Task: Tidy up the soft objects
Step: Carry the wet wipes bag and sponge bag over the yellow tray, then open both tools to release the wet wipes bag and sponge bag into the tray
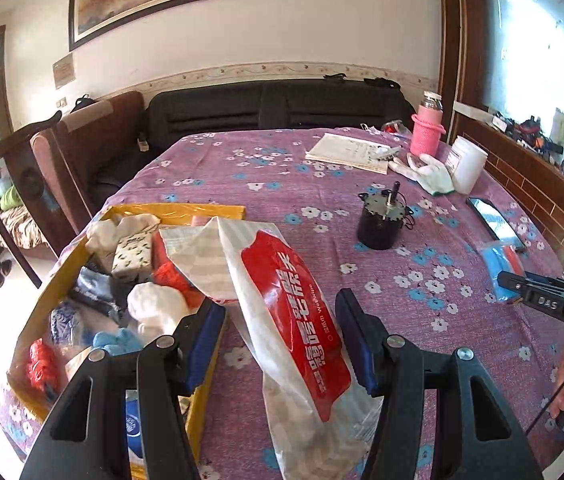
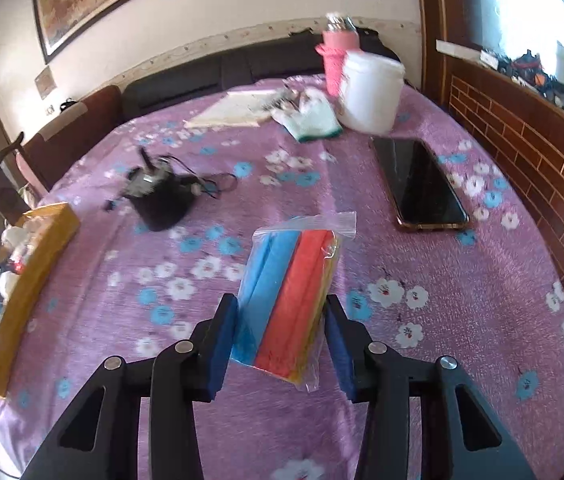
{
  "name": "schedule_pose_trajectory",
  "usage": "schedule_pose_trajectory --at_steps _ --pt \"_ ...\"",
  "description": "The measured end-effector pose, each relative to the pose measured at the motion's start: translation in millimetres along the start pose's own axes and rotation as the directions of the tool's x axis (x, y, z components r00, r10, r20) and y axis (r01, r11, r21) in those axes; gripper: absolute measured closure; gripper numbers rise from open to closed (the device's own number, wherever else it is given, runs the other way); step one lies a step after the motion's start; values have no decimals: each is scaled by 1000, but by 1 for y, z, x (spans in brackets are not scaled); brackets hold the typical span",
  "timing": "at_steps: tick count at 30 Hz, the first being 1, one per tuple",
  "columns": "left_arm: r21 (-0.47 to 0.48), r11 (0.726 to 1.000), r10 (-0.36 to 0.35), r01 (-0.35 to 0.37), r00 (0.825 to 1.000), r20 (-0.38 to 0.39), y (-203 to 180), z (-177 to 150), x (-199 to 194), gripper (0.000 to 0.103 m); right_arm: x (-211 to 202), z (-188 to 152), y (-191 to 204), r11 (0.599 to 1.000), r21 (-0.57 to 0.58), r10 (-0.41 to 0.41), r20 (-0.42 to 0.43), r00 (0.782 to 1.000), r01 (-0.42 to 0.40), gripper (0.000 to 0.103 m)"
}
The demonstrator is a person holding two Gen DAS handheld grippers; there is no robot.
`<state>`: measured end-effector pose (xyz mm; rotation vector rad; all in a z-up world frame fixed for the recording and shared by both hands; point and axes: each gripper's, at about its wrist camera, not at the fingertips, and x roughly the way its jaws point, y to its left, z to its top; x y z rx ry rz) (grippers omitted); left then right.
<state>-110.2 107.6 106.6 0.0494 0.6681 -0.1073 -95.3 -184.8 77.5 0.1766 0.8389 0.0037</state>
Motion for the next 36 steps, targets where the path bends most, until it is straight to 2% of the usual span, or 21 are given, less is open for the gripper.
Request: schedule_pose_trajectory --at_steps 9,17,26,36 --pt "-63 998 21 -20 1000 9 31 -9 -12 46 -30 9 64 991 -105 85 29 996 -81 56" --pt "-123 989 91 -87 995 26 71 -16 -23 46 -39 9 128 965 -212 165 25 986 -156 56" --pt "-200 970 144 -140 990 6 115 -27 -21 46 -39 5 191 922 -319 232 -2 973 -220 56" --pt "-266 947 176 -179 984 -35 159 -40 -10 46 -27 -2 249 883 -386 269 -53 962 -268 56"
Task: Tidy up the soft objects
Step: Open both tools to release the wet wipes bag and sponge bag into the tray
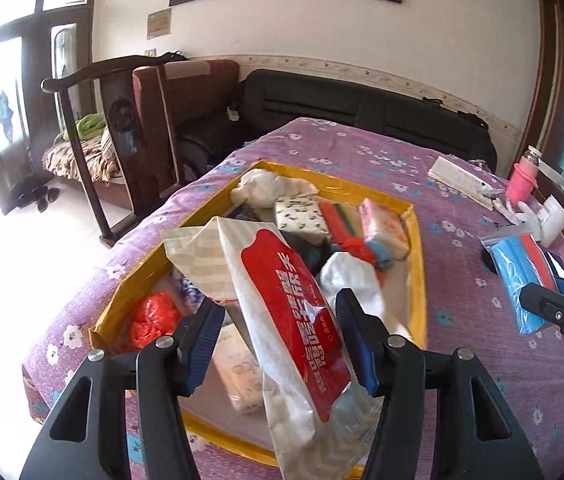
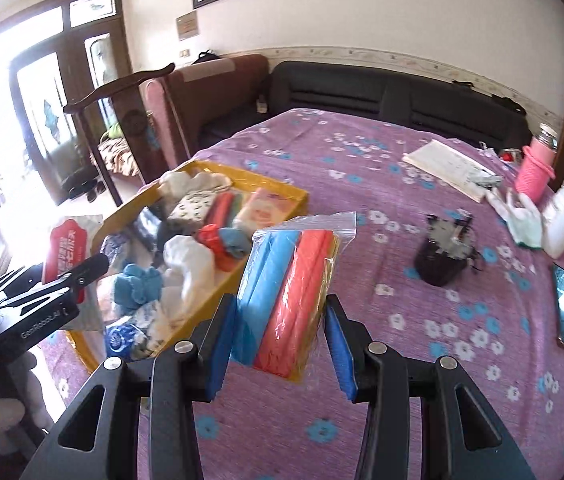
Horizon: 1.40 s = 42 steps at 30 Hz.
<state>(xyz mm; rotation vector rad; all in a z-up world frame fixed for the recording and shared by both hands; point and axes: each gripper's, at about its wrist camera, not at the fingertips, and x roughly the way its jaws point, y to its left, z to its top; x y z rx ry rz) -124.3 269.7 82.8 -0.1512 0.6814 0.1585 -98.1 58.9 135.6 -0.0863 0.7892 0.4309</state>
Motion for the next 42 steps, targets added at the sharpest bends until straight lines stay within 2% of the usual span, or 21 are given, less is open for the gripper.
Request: schedule_pose_trajectory --at_steps 12,16,19,23,27,32,36,39,42 --pt "-51 998 28 -31 997 -66 36 -4 34 46 36 12 46 997 -47 64 -42 997 -66 55" --pt "-116 993 11 -21 996 -85 51 -7 43 43 56 19 60 991 -38 124 -76 989 -127 55" --pt "-163 986 -47 37 997 -60 60 -7 37 36 75 24 76 985 -39 161 -107 981 -166 55" --pt "-179 983 -48 47 999 -1 67 -3 22 23 100 27 88 982 -25 180 -147 973 -186 55" --pt "-227 972 -54 65 997 56 80 2 9 22 113 30 88 984 -20 170 -160 973 -175 55" --pt "-271 959 -59 83 994 95 93 3 -3 22 110 48 79 982 8 189 -121 975 -189 55" --pt "-278 957 -62 88 993 99 95 3 -5 21 118 65 78 989 0 145 -106 984 -146 55" --pt "-269 959 -62 85 994 94 95 2 -5 20 133 80 79 997 -29 67 -86 994 -70 54" --pt "-255 964 -58 80 994 94 92 2 -7 20 148 94 74 999 -34 17 -56 998 -18 42"
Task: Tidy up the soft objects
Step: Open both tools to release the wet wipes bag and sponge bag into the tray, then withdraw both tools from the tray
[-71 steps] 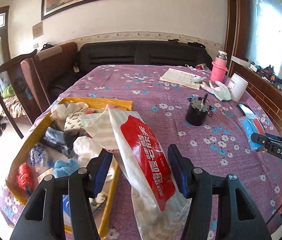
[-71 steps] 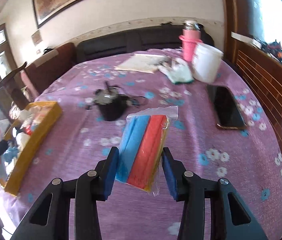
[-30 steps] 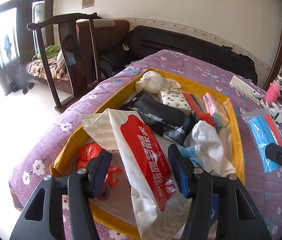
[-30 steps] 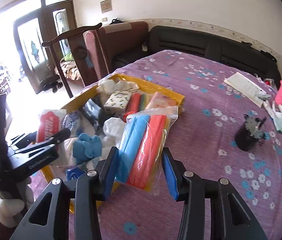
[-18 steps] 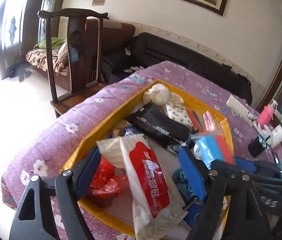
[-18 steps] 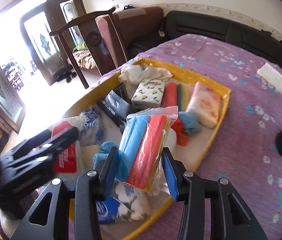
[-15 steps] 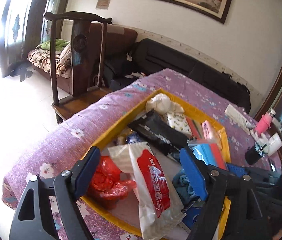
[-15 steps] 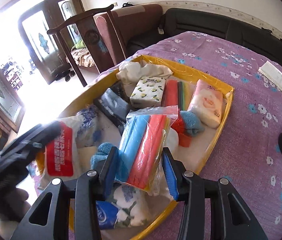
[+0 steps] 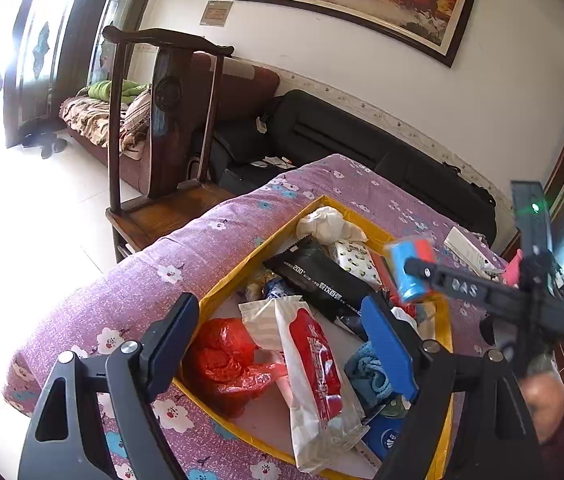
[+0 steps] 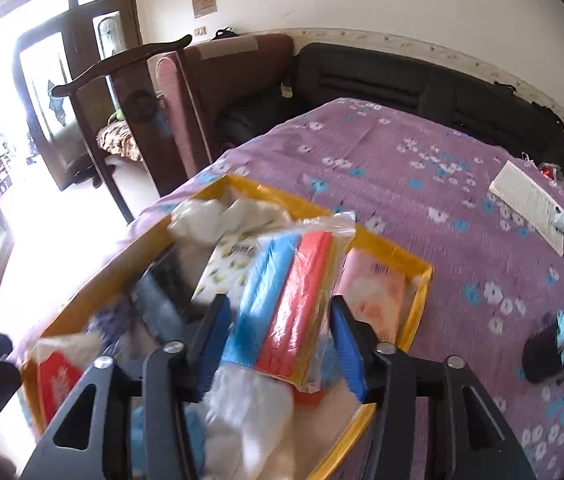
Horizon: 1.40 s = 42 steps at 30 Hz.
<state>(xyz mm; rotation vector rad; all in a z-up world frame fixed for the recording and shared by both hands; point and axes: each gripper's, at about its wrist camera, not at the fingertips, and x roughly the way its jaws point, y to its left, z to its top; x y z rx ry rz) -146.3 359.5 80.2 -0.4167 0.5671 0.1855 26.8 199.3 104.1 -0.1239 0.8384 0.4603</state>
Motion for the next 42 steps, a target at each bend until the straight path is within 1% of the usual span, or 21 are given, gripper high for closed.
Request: schedule_pose_trajectory --at_steps 2,4,7,9,11,13,14,15,17,18,21,25,28,32,35,36,38,39,40,41,42 --pt "13 1000 4 -4 1000 2 -3 0 -2 18 1 8 -7 1000 10 -24 22 999 23 40" --pt "26 1000 9 -9 1000 14 -7 1 -5 16 -8 11 -17 999 44 11 35 999 -13 36" --pt "46 998 33 -36 998 55 -14 1 -13 15 -31 6 -33 997 79 17 71 997 -22 26" --pt "60 997 47 -53 994 94 -22 1 -21 14 -44 0 -42 995 95 2 89 996 -11 25" --pt "69 996 50 -59 991 127 -31 1 -28 9 -51 -7 -48 994 106 10 87 996 -19 25" --pt "75 996 38 -49 989 140 -38 1 -34 8 -50 -9 -52 990 120 72 56 996 -78 25" --pt "82 996 34 -46 989 144 -41 1 -36 8 -47 -10 -52 981 137 136 34 990 -139 25" --pt "89 995 31 -45 988 149 -43 1 -39 8 -43 -10 -51 968 152 200 12 980 -199 25" --pt "94 994 34 -49 987 159 -45 1 -43 8 -30 -11 -48 932 200 314 -33 949 -301 24" --pt "92 994 37 -52 986 161 -44 1 -45 8 -24 -9 -46 926 214 328 -44 944 -312 24" --pt "79 995 48 -62 985 168 -38 2 -49 7 -6 0 -41 940 224 276 -47 960 -259 24" --pt "59 996 59 -69 986 156 -29 3 -45 7 35 20 -31 917 277 330 -124 936 -287 23" --pt "54 996 64 -72 988 143 -22 4 -41 7 62 36 -23 918 295 318 -148 936 -265 23" --pt "54 995 71 -79 989 133 -15 4 -35 7 80 54 -24 900 338 334 -127 934 -276 26" --pt "56 994 82 -91 987 141 -14 5 -33 7 70 57 -32 900 334 330 -99 939 -280 26" --pt "60 993 94 -105 984 154 -16 5 -33 7 62 56 -35 904 326 318 -86 944 -275 26" --pt "70 983 153 -171 964 217 -23 4 -40 7 36 50 -40 928 276 275 -59 960 -249 26" --pt "72 976 182 -208 947 265 -27 3 -48 7 25 46 -42 937 251 263 -46 964 -243 26" --pt "71 969 203 -237 925 321 -33 1 -58 1 10 39 -42 947 221 246 -35 969 -233 26" --pt "70 965 207 -251 903 377 -40 -1 -71 0 -8 29 -41 959 178 228 -22 973 -220 26" --pt "68 966 204 -251 892 403 -44 -3 -77 0 -25 17 -39 966 143 220 -6 976 -216 26"
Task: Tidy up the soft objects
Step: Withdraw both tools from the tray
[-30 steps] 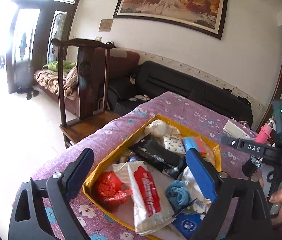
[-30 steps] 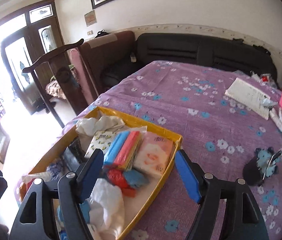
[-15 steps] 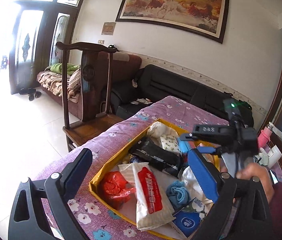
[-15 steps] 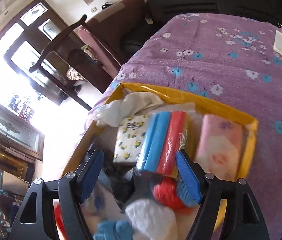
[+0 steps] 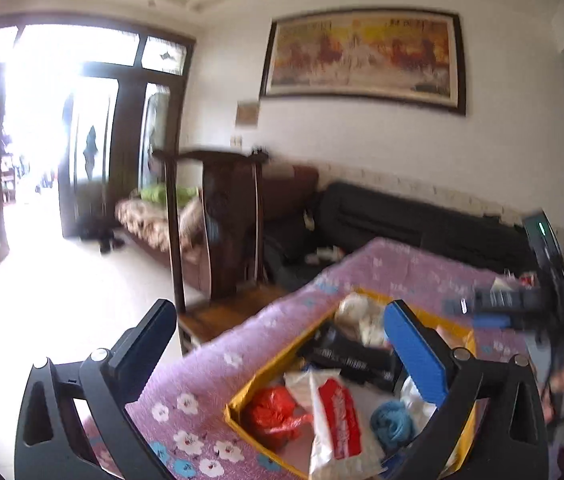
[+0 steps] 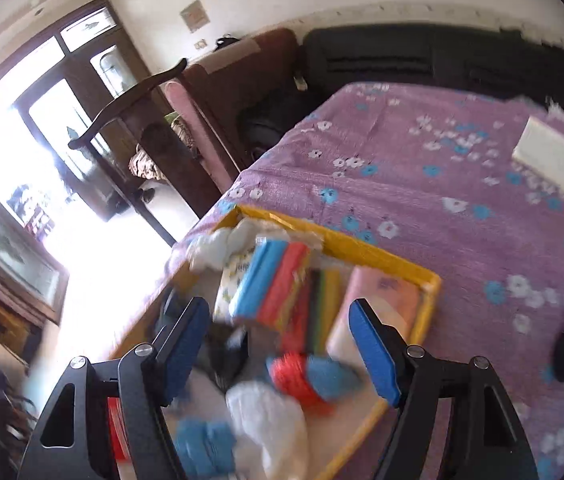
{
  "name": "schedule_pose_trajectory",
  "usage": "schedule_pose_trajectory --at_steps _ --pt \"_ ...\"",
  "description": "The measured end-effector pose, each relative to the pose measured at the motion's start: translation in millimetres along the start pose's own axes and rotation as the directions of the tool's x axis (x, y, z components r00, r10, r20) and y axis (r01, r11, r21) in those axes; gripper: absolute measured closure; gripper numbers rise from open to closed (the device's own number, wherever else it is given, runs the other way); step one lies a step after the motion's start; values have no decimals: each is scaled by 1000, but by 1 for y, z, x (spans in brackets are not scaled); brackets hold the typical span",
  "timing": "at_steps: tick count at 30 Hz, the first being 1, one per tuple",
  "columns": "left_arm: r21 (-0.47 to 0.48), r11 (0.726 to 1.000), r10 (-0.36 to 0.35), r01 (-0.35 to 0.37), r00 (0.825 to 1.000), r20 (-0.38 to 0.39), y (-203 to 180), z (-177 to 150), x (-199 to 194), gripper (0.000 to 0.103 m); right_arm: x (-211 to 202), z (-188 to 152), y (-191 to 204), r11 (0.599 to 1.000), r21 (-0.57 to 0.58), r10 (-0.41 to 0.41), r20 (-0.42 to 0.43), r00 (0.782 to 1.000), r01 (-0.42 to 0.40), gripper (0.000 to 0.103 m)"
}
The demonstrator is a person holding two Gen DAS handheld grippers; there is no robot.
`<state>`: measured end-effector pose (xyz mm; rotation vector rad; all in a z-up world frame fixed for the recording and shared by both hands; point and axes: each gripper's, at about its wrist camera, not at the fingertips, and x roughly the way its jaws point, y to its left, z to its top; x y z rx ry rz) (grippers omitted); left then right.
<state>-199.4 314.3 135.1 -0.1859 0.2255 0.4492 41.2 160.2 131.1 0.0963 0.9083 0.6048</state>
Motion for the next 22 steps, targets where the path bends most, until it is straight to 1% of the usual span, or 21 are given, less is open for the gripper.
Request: schedule_pose_trajectory --at_steps 1,2,3,4,5,6,7,9,11,14,17,22 --pt "-9 1000 -3 3 1000 20 -3 0 -8 0 -14 -13 3 1000 -23 3 15 1000 -3 26" --pt "-16 1000 -11 11 1000 15 -7 0 -11 0 -25 -24 5 999 -40 3 23 1000 -2 26" --pt "-13 1000 -28 28 1000 -12 -11 -1 -9 0 -35 -38 7 998 -59 0 30 1000 2 25" --pt "10 998 -63 64 996 -63 -19 -2 -3 0 -43 -51 7 997 -73 -1 35 999 4 25" --pt "35 995 -93 98 988 -120 -26 -6 3 0 -49 -65 8 996 -84 -2 40 999 6 25" --pt "55 991 -108 120 978 -180 -35 -10 9 0 -54 -78 9 996 -94 -8 45 999 13 25" --pt "63 991 -102 117 974 -201 -41 -15 11 0 -58 -88 10 995 -101 -18 45 999 23 25" --pt "90 991 -80 101 974 -213 -52 -22 9 0 -63 -108 8 993 -112 -32 37 999 36 25" --pt "152 986 -29 63 976 -216 -66 -27 6 0 -67 -120 8 991 -128 -43 35 998 47 25" --pt "196 980 -2 43 979 -204 -79 -29 -3 0 -79 -137 9 984 -164 -63 43 997 69 25" --pt "208 977 -1 43 980 -199 -86 -28 -12 0 -88 -146 10 980 -184 -69 57 996 78 25" --pt "243 969 8 47 976 -219 -100 -30 -19 0 -103 -151 5 978 -182 -82 90 993 97 23"
